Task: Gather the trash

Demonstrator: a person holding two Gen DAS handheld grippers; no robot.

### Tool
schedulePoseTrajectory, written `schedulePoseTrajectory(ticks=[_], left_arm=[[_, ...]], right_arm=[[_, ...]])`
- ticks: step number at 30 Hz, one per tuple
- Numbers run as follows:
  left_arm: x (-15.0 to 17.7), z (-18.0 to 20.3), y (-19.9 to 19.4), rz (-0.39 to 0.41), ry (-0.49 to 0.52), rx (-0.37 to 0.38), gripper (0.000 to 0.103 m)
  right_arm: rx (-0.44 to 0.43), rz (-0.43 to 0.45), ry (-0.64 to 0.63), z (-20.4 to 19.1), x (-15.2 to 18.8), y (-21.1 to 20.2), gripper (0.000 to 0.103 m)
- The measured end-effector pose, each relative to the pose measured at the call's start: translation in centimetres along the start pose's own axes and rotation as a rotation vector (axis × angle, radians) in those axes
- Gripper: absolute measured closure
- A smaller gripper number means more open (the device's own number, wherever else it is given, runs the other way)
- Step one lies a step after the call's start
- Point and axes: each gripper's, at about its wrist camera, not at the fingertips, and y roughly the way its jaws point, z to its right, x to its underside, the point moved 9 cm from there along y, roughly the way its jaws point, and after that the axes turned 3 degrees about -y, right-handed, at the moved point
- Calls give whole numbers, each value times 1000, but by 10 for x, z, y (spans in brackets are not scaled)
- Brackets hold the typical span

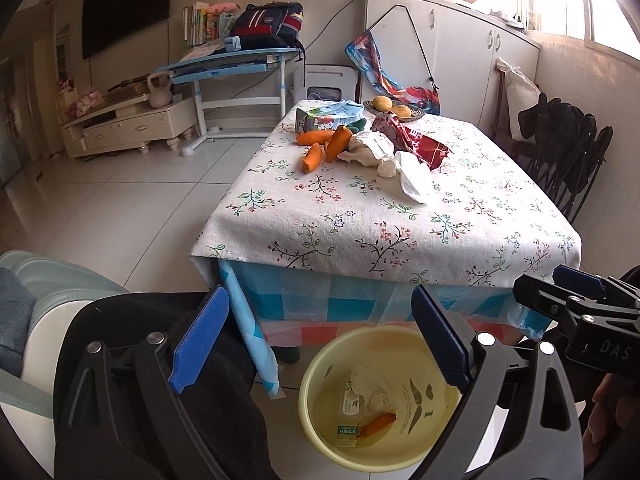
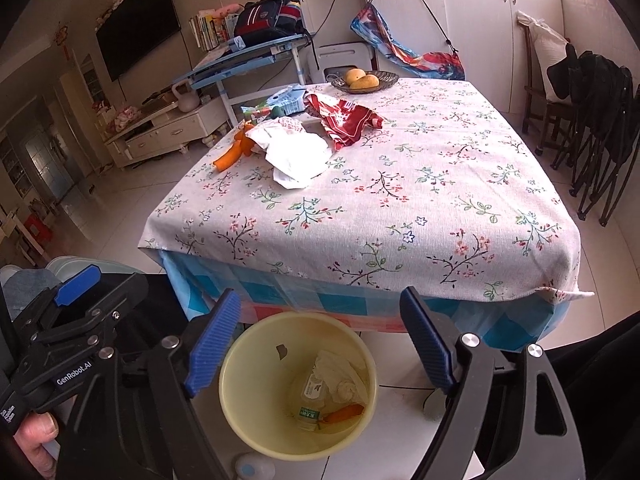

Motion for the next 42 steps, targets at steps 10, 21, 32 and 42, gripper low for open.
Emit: schedulePoseTrajectory(ticks=[10, 21, 32, 42], left_arm=[[1, 3, 0, 1, 11, -2, 13], [-21, -3, 7, 49, -5, -7, 13], [-66, -16, 54, 49, -16, -38, 13], [-98, -26, 109, 8, -13, -66, 13]], right_arm=[[2, 6, 1, 1, 0, 1, 23], [4, 43, -7, -3, -14, 3, 21], [-20, 49, 4, -5, -47, 31, 21], [-40, 32, -10, -10, -90, 75, 19]])
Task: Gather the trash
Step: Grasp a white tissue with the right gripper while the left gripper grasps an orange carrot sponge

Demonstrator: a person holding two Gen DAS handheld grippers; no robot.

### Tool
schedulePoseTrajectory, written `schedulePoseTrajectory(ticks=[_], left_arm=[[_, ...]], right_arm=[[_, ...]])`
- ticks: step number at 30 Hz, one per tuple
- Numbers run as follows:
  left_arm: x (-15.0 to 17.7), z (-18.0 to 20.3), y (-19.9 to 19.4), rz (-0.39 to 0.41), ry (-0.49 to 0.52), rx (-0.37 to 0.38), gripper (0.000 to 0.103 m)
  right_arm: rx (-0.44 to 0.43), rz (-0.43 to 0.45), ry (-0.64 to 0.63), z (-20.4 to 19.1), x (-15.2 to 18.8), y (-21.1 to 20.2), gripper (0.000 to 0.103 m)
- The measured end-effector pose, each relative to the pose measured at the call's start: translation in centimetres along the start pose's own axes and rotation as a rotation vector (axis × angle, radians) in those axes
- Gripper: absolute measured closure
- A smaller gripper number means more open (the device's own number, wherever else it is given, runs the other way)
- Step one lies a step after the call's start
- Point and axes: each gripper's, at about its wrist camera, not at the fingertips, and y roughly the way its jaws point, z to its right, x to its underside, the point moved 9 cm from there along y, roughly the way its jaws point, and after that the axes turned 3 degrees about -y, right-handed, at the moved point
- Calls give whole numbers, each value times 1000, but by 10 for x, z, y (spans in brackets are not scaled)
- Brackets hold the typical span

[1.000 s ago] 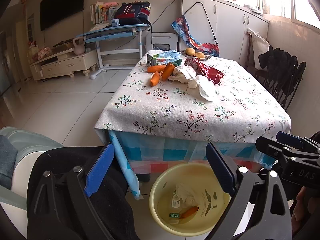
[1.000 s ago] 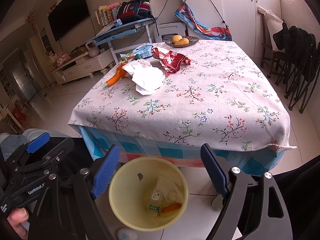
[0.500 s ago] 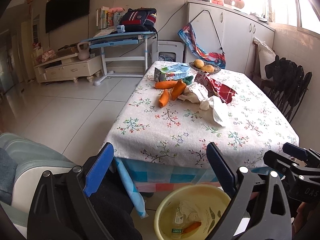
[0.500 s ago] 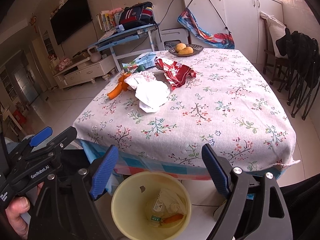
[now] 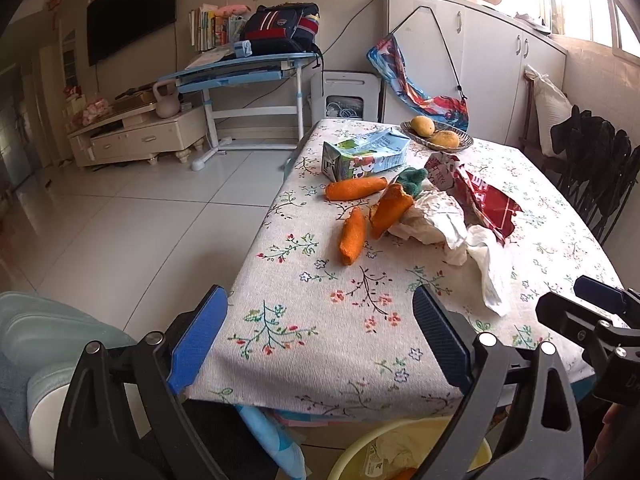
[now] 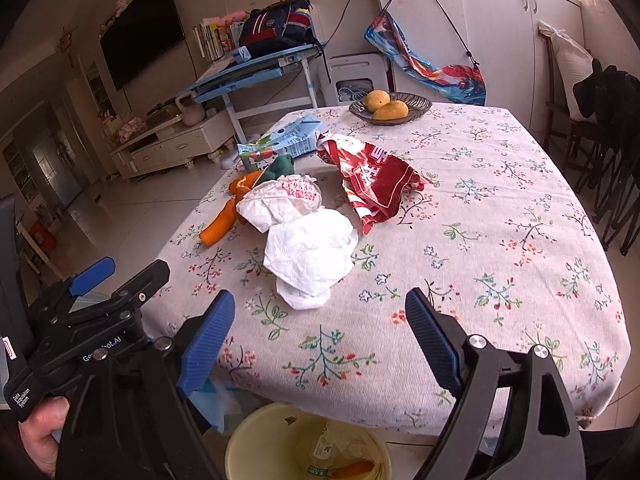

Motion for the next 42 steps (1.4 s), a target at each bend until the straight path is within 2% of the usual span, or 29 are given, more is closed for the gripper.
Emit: schedulePoseTrajectory(ticks=[5, 12, 16, 19, 20, 22, 23, 24, 26, 28, 30, 35, 42], left_arm=[[-9, -1, 25, -43, -6, 6, 13], [-21, 15, 57, -80, 64, 21, 13], [-24, 22, 77, -113, 102, 9, 13], [-27, 25, 89, -129, 118, 1, 13], [-28, 26, 93, -132, 123, -1, 16], [-28, 27, 100, -148, 131, 4, 23], [-27, 28, 102, -160, 131, 13, 32], [-27, 30, 105, -172, 130, 23, 40], [-27, 32, 107, -173, 124, 43, 48], [-27, 36, 106, -174, 127, 68, 70], [-25, 38, 103, -177, 134, 79, 84], [-18, 33, 89, -187, 107, 106, 87], [-8, 29, 45, -127, 90, 122, 88]], right_arm=[[-1, -30, -13, -1, -13, 30, 19], [19, -91, -30, 5, -15, 62, 20], [18, -103, -32, 10, -16, 67, 38], [17, -111, -43, 12, -16, 67, 59], [12, -115, -40, 13, -17, 67, 67], [1, -126, -33, 16, -16, 66, 76], [-6, -131, -29, 16, -16, 65, 82], [-15, -135, -27, 17, -14, 63, 83], [-27, -135, -22, 17, -12, 58, 86], [-44, -139, -10, 16, -10, 52, 87], [-64, -140, 11, 16, -7, 45, 87], [-96, -125, 40, 16, -3, 25, 87], [-134, -107, 58, 9, 8, 1, 87]])
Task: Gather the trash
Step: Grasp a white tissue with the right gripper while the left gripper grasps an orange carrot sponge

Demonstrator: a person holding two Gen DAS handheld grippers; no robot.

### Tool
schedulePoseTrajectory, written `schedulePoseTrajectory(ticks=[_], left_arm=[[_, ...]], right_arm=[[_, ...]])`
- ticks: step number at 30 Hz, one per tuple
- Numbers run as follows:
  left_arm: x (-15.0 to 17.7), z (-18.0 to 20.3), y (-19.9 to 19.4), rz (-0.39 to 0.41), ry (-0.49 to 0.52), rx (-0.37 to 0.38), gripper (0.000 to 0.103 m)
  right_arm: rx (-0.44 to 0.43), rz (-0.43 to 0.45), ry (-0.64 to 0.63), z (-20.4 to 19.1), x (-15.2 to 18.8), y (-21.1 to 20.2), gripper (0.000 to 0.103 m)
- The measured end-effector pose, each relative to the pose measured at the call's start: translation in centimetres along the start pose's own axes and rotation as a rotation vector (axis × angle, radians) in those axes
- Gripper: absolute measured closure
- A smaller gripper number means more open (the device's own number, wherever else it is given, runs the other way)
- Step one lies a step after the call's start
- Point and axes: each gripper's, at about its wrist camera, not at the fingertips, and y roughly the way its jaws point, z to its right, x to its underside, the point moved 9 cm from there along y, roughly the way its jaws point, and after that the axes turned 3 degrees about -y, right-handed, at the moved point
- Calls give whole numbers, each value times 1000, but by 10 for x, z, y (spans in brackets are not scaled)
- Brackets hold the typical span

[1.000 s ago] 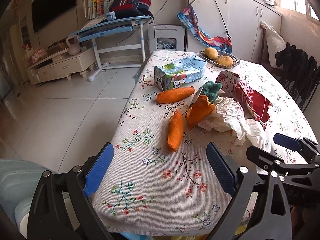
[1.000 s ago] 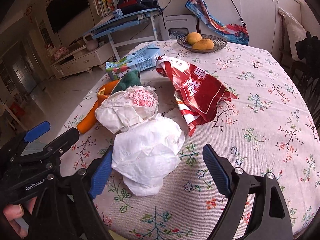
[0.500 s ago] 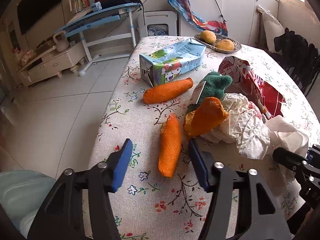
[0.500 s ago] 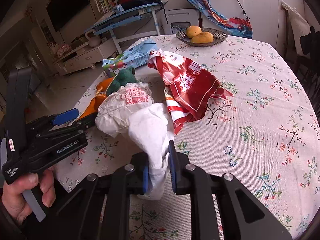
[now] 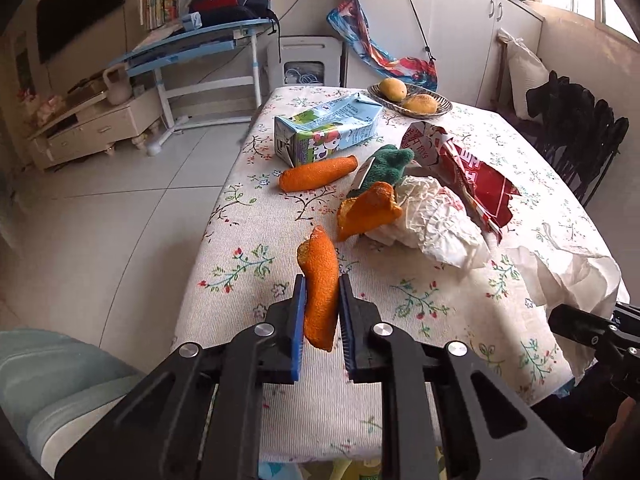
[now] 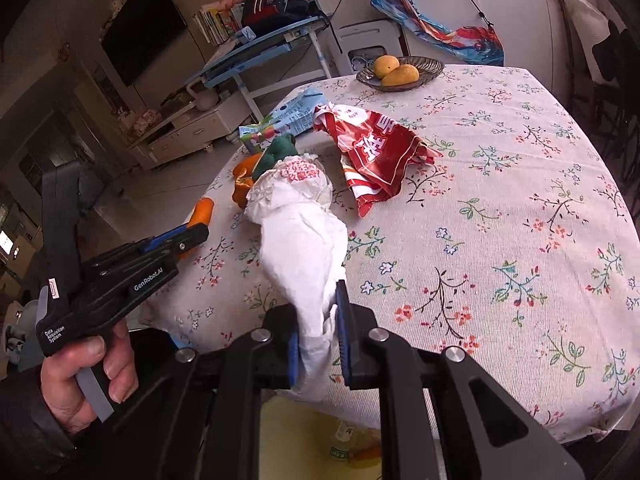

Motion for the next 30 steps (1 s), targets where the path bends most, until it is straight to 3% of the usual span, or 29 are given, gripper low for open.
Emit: schedulePoseTrajectory(ticks=[8, 19, 30], left_arm=[[24, 4, -35, 38, 6, -7, 88], [35, 10, -54, 68, 38, -11, 88], [39, 15, -62, 80, 51, -5, 88]], right_arm=[[-21, 1, -41, -19, 21, -18, 87], [-42, -27, -53, -27, 43, -21, 87], [-86, -164, -121, -54, 94, -5, 85]])
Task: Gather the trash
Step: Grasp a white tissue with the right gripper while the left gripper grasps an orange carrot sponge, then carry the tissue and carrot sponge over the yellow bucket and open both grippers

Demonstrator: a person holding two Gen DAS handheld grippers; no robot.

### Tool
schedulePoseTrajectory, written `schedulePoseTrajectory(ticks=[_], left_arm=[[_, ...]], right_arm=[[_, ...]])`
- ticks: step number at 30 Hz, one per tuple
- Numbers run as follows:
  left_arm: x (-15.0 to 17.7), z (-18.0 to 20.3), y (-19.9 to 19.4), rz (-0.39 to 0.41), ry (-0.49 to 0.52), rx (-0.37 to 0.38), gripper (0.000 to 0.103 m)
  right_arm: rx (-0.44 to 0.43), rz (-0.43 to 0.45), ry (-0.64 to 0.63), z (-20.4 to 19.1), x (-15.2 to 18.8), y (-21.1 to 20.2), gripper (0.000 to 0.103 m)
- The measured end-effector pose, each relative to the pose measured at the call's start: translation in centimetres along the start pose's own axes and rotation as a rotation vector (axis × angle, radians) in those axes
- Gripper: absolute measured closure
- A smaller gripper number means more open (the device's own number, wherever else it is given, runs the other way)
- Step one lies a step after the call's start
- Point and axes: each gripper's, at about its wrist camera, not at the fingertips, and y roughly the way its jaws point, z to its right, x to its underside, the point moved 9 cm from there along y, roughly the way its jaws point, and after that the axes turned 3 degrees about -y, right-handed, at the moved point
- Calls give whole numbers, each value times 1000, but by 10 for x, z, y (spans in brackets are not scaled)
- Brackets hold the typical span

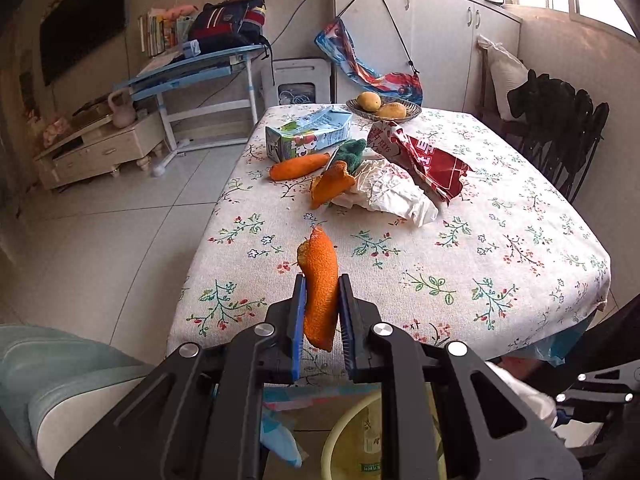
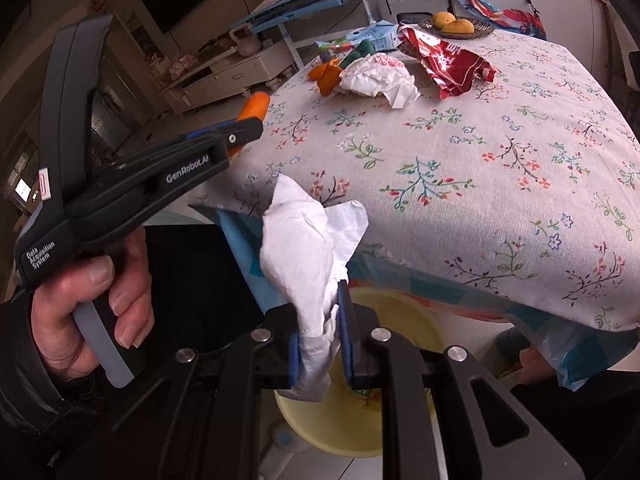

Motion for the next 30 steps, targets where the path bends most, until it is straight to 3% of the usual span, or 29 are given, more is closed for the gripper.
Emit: schedulePoseTrajectory(ticks=[6, 14, 23, 30], left_arm=[[4, 2, -6, 5, 0, 3, 88], [13, 5, -16, 9, 3, 11, 88], [23, 11, -27, 7, 6, 23, 88], [39, 21, -36, -11, 21, 49, 88]], right_arm=[[-2, -112, -36, -12, 26, 22, 81], [34, -177, -38, -9, 45, 33, 58], [60, -120, -24, -4, 39, 19, 49], [98, 13, 8, 4, 18, -8, 43]])
